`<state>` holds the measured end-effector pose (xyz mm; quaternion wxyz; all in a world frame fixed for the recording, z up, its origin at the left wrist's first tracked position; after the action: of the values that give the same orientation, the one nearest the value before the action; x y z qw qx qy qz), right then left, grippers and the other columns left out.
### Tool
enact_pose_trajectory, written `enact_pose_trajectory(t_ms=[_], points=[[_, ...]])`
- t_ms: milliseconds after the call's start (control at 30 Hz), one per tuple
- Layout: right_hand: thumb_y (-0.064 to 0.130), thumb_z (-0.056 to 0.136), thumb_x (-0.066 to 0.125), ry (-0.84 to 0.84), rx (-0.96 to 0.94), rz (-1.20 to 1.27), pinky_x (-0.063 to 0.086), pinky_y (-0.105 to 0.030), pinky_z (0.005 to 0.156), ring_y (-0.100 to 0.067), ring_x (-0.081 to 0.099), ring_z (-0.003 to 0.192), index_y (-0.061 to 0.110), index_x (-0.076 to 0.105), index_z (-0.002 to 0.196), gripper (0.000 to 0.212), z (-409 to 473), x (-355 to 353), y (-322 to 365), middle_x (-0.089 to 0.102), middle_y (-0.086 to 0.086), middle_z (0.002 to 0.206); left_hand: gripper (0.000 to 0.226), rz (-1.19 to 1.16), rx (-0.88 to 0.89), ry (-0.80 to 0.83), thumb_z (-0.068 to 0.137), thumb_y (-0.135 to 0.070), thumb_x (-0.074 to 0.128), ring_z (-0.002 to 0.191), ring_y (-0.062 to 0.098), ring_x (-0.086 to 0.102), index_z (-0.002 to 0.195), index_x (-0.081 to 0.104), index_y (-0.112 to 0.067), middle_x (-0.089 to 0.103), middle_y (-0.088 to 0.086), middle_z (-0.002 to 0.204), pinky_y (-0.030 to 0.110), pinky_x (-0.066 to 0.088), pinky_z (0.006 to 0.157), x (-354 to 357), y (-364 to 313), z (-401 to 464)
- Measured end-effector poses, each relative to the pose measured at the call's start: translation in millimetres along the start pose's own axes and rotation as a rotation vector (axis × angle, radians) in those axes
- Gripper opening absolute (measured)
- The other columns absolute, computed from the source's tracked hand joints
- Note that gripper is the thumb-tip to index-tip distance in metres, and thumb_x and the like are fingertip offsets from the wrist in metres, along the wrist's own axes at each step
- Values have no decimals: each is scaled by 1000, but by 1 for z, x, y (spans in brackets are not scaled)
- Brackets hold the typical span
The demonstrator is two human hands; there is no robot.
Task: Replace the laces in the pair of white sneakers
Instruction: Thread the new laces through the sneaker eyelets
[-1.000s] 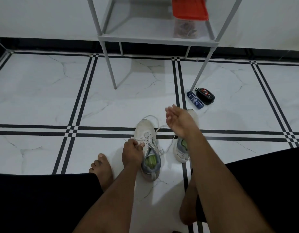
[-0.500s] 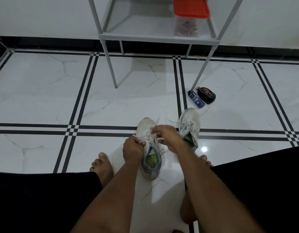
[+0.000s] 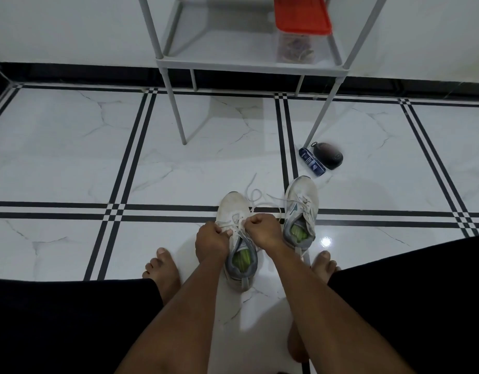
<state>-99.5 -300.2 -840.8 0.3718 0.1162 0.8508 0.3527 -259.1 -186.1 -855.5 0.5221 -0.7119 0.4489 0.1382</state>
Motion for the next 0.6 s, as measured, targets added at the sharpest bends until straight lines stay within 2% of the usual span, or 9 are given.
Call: enact_pose_trajectory(t_ms=[67,167,200,267,333,400,467,533,600], points=[[21,88,72,-9,0,62,50,-33,62,-12,57,58,7,68,62,30,0,-1,3,63,1,56,31,8,-2,3,83,-36,84,89,28,63,82,59,-18,68,1,93,33,45,75,0,0,0],[15,90,73,57,88,386,41,-22,51,-13,50,59,9,70,73,18,-7,1,11,59,-1,62,30,36,2,11,84,-38,83,89,28,63,82,60,-18,67,1,92,34,46,73,0,-1,2],[17,91,72,85,130,498,41,-22,52,-13,49,60,9,73,82,12,-9,0,18,61,0,69,30,44,1,17,85,-38,82,90,28,64,82,60,-17,67,2,92,34,46,73,0,-2,2],[23,93,69,167,196,719,39,-25,54,-13,47,67,10,77,97,17,-10,-4,35,67,-1,90,30,80,-2,29,87,-37,81,93,31,65,87,63,-14,68,5,96,34,43,72,0,-5,1],[24,93,66,257,193,892,36,-25,55,-11,46,68,9,79,99,21,-6,-16,59,69,0,103,31,111,-11,52,88,-37,81,97,33,66,95,66,-10,69,9,101,34,42,72,0,-8,-1],[23,92,66,312,173,855,31,-25,54,-10,44,63,9,77,94,18,-6,-28,75,66,-2,96,37,125,-34,63,87,-41,81,100,33,67,102,67,-10,70,9,104,35,45,72,-1,-8,-1],[22,93,69,339,148,729,29,-26,53,-10,44,61,8,74,98,16,-10,-40,85,69,-2,93,48,184,-64,75,83,-54,81,100,31,68,105,67,-14,69,5,104,37,52,75,-5,-4,0],[22,94,72,324,121,562,32,-25,52,-10,46,61,4,73,107,22,-14,-54,94,78,0,92,46,219,-49,87,80,-60,79,100,27,69,99,68,-19,69,-1,100,37,55,80,-11,-8,3],[23,97,72,321,62,391,36,-24,52,-11,49,64,6,72,115,25,-20,-67,110,82,0,97,38,66,10,147,89,-58,72,90,23,70,83,69,-20,71,-3,86,38,57,84,-13,-25,6]])
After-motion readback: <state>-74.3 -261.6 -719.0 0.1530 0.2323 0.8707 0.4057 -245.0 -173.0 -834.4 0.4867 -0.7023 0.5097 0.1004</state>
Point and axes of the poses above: each hand's wrist, its own z-axis towards the middle knuckle, its own x-axis out of the palm, y = z × x, the point moved 7 cm from there along z, towards the middle knuckle
